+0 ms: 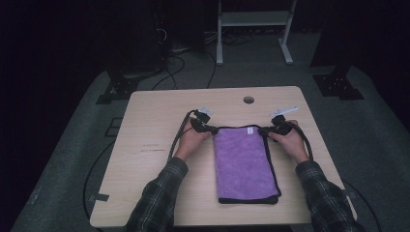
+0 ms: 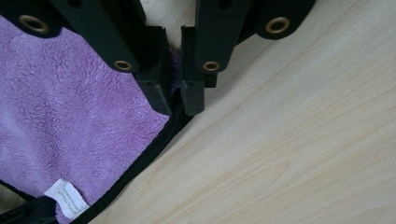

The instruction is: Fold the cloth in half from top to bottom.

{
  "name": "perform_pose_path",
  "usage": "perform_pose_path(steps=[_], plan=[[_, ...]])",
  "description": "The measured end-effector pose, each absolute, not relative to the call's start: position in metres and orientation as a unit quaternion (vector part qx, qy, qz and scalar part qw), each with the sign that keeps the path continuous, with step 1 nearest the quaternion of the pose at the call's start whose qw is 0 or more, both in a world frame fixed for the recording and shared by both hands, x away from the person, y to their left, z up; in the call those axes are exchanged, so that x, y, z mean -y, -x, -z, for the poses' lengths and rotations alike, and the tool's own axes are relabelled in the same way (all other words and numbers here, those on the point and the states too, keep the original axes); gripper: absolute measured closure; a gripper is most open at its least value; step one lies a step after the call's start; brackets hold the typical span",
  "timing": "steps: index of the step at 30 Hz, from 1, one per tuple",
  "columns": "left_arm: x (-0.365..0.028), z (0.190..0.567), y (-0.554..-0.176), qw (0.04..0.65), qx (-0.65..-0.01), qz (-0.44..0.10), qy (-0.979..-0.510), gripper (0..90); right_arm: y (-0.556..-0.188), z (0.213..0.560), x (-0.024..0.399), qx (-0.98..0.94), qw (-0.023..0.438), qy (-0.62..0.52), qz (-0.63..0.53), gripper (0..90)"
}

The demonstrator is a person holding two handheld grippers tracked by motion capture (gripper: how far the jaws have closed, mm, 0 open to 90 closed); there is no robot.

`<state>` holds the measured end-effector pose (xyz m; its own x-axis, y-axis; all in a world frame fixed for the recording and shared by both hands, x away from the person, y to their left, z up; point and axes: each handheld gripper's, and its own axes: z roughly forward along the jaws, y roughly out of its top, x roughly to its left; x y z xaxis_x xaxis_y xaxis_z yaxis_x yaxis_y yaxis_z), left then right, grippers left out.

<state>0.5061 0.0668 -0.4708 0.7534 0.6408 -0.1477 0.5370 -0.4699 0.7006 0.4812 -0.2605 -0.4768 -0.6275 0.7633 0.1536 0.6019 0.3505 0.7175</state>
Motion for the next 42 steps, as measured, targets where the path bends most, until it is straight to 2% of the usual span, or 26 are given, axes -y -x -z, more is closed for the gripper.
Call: perform_pose_path(steps=[8, 13, 17, 28, 42], plan=[[-0.075, 0.458, -0.514, 0.392, -0.350, -0.092, -0.846, 85.5, -0.482, 0.471, 0.255, -0.807, 0.124, -0.425, -0.392, 82.3], [-0.080, 0.437, -0.520, 0.399, -0.349, -0.138, -0.837, 85.5, -0.488, 0.452, 0.247, -0.793, 0.151, -0.419, -0.415, 82.3], [-0.085, 0.420, -0.521, 0.411, -0.347, -0.144, -0.830, 85.4, -0.492, 0.436, 0.243, -0.788, 0.163, -0.413, -0.427, 82.3], [-0.095, 0.409, -0.497, 0.457, -0.327, -0.089, -0.823, 85.5, -0.475, 0.429, 0.251, -0.784, 0.143, -0.399, -0.454, 82.3], [-0.101, 0.406, -0.449, 0.466, -0.304, -0.051, -0.830, 85.5, -0.433, 0.437, 0.262, -0.789, 0.109, -0.380, -0.471, 82.2]])
